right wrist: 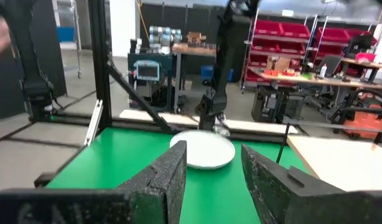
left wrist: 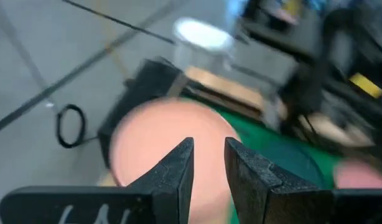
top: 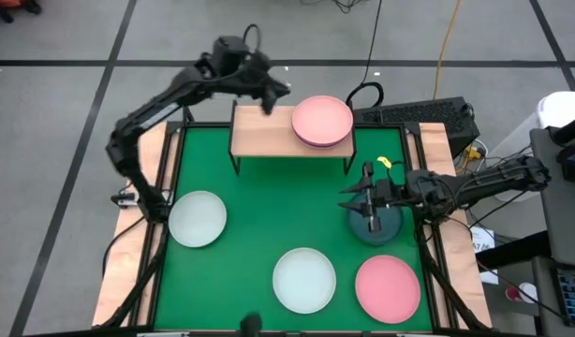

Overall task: Place and stack plates onto a shelf
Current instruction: Put the dark green plate on the shelf

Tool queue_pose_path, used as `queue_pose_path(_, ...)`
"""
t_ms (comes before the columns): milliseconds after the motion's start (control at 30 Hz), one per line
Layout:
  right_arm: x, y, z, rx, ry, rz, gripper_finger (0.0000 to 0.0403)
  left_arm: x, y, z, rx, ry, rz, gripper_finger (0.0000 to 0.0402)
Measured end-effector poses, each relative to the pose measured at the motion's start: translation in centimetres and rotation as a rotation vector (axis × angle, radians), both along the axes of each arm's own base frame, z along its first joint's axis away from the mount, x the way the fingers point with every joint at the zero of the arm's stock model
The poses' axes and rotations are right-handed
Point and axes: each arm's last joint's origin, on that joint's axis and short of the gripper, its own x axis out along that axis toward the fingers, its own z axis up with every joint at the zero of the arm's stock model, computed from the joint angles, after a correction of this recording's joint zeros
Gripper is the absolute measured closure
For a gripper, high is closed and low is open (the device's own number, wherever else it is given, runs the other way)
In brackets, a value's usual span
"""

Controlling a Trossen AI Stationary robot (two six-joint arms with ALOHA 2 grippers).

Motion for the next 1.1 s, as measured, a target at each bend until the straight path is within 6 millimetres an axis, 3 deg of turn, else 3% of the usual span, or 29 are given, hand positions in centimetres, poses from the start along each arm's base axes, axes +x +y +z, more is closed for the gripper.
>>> queue_pose_path(100,0.0,-0.1,-0.4,-0.004,0.035,-0.006,0.0266,-1.4,-4.0,1.3,0.068,0.032,-0.122,0.0307)
queue_pose_path(267,-0.1,-0.3,-1.5,0.013,0.044,-0.089,0.0266,-5.0,-9.7,3.4,0.186,-0.007,-0.103,0.0307)
queue_pose_path(500,-0.5,-0.6,-3.4,0.026,-0.014,-0.164,0.0266,-9.2,-15.4,1.5,0.18,-0.139,-0.127,0.0307)
queue_pose_path(633,-0.5,-0.6,-3.3,0.004,-0.028,-0.164,0.0266,-10.8,-17.9,-1.7,0.131,-0.225,-0.166,0.0307)
queue_pose_path(733,-0.2,-0.5,-1.9,0.0,0.029,-0.165,0.0266,-11.0,-19.6,-5.2,0.096,-0.289,-0.204,0.0307)
queue_pose_path(967,0.2,-0.5,2.7,-0.013,0.265,-0.189,0.0266,-11.5,-22.0,-11.2,0.103,-0.407,-0.194,0.0307)
queue_pose_path(1100,0.7,-0.4,3.3,0.008,0.492,-0.211,0.0266,-11.2,-23.1,-15.3,0.113,-0.466,-0.158,0.0307)
